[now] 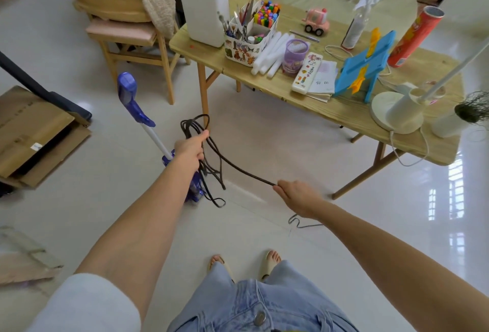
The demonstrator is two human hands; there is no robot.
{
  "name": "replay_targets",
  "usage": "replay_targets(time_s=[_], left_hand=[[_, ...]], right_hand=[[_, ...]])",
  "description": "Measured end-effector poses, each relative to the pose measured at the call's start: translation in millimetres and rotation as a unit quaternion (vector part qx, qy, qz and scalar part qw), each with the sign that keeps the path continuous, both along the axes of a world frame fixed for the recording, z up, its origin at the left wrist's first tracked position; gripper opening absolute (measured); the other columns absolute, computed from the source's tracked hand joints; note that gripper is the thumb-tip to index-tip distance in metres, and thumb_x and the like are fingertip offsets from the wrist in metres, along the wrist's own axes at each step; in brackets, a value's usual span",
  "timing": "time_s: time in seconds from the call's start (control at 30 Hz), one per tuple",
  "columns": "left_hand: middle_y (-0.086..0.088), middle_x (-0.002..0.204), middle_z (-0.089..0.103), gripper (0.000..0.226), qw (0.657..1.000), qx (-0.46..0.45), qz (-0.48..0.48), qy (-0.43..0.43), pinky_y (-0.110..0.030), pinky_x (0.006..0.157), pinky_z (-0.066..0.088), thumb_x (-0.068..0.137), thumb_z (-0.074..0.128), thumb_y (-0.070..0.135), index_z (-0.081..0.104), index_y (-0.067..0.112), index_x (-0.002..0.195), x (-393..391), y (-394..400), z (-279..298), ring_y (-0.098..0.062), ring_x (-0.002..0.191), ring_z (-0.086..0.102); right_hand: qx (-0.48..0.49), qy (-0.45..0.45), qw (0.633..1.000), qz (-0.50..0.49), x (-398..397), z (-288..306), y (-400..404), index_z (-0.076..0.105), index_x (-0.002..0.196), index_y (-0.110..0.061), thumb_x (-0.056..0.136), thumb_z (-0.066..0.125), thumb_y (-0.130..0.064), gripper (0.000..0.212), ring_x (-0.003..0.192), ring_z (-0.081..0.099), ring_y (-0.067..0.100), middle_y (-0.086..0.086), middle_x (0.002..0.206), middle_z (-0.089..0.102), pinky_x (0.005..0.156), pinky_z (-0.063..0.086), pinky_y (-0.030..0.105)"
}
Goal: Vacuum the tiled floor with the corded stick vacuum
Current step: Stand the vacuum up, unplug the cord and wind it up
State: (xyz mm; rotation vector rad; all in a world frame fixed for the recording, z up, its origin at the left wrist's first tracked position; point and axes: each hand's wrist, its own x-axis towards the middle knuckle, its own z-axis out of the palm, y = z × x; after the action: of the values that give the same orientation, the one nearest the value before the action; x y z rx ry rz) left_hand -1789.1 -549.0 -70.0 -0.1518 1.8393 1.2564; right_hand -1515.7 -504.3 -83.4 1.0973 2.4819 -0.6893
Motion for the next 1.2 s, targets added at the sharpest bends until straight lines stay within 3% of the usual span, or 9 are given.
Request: replay_targets(time_s=[0.17,0.27,0.33,0.47,0.63,0.77,0.9,1.03,1.2], left_hand=[[0.001,0.064,0.04,0.03,0.994,-0.071,-0.043,0.075,-0.021,0.04,0.032,0.089,0.064,0.032,0.055,0.009,0.106,4.3,-1.7,-5.0,-0.011,0.047,0.032],[0.002,0.056,0.036,0.029,0.997,-0.016,-0.068,0.029,-0.018,0.033,0.023,0.101,0.042,0.029,0.057,0.004,0.095,12.3,4.0,-9.8,-0.009,0.043,0.027],[0.005,0.045,0.035,0.035,0.996,0.038,-0.078,-0.018,-0.017,0.031,0.019,0.104,0.035,0.027,0.052,0.007,0.081,16.8,6.5,-10.8,-0.006,0.035,0.025],[0.001,0.049,0.055,0.034,0.983,0.075,-0.166,-0.004,-0.019,0.04,0.037,0.105,0.035,0.027,0.049,0.01,0.079,31.0,-1.6,-2.9,-0.008,0.037,0.048],[-0.014,0.065,0.068,0.029,0.944,0.094,-0.316,-0.006,-0.03,0.061,0.059,0.105,0.035,0.025,0.048,0.005,0.088,51.3,-19.9,13.7,-0.026,0.064,0.07],[-0.004,0.052,0.048,0.033,0.91,0.101,-0.402,0.006,-0.018,0.042,0.041,0.105,0.034,0.021,0.047,0.009,0.077,58.0,-22.8,16.9,-0.011,0.041,0.052],[0.009,0.047,0.029,0.032,0.928,0.116,-0.354,-0.01,-0.015,0.035,0.018,0.104,0.036,0.021,0.046,0.012,0.075,42.9,-21.3,13.2,-0.003,0.036,0.022],[0.01,0.046,0.025,0.031,0.943,0.092,-0.312,-0.071,-0.016,0.033,0.02,0.104,0.036,0.026,0.044,0.014,0.077,18.1,-30.1,14.1,-0.004,0.034,0.02],[0.004,0.053,0.034,0.032,0.885,0.018,-0.452,-0.109,-0.021,0.043,0.03,0.105,0.03,0.028,0.049,0.011,0.086,45.3,-20.2,21.7,-0.009,0.041,0.031]], right_hand=[[0.158,0.04,0.983,-0.087,0.0,-2.9,-5.4,0.036,0.101,-0.015,0.105,0.031,-0.026,0.013,0.049,0.046,0.027,0.003,0.056,0.044,0.046,0.034,0.034],[0.167,-0.064,0.982,-0.053,-26.9,6.6,-1.3,0.053,0.107,-0.012,0.097,0.039,-0.005,0.018,0.068,0.057,0.031,0.009,0.079,0.06,0.055,0.038,0.033],[0.144,-0.08,0.986,0.028,-40.4,11.3,2.3,0.062,0.102,-0.009,0.096,0.045,-0.009,0.018,0.087,0.063,0.034,0.013,0.097,0.066,0.063,0.04,0.032],[0.074,0.033,0.986,0.146,-57.7,21.2,5.7,0.066,0.098,-0.012,0.098,0.049,-0.029,0.025,0.089,0.061,0.029,0.008,0.095,0.068,0.066,0.042,0.03],[-0.009,0.182,0.977,0.106,-65.9,35.5,19.2,0.065,0.077,-0.01,0.093,0.057,-0.024,0.024,0.06,0.051,0.018,0.001,0.066,0.059,0.059,0.035,0.027],[-0.055,0.231,0.968,0.077,-68.8,45.7,17.4,0.053,0.069,-0.025,0.093,0.06,-0.022,0.026,0.053,0.044,0.002,-0.014,0.059,0.048,0.054,0.032,0.015],[-0.054,0.239,0.968,0.044,-60.7,40.7,19.9,0.056,0.079,-0.012,0.097,0.053,-0.026,0.023,0.06,0.048,0.011,-0.002,0.067,0.057,0.057,0.035,0.021],[-0.024,0.202,0.979,0.015,-30.2,30.0,36.5,0.053,0.084,-0.013,0.102,0.04,-0.03,0.028,0.068,0.054,0.024,0.009,0.076,0.061,0.06,0.036,0.03],[0.097,0.162,0.974,0.122,-35.3,26.1,31.4,0.048,0.093,-0.014,0.103,0.03,-0.04,0.033,0.073,0.055,0.032,0.004,0.082,0.055,0.057,0.036,0.034]])
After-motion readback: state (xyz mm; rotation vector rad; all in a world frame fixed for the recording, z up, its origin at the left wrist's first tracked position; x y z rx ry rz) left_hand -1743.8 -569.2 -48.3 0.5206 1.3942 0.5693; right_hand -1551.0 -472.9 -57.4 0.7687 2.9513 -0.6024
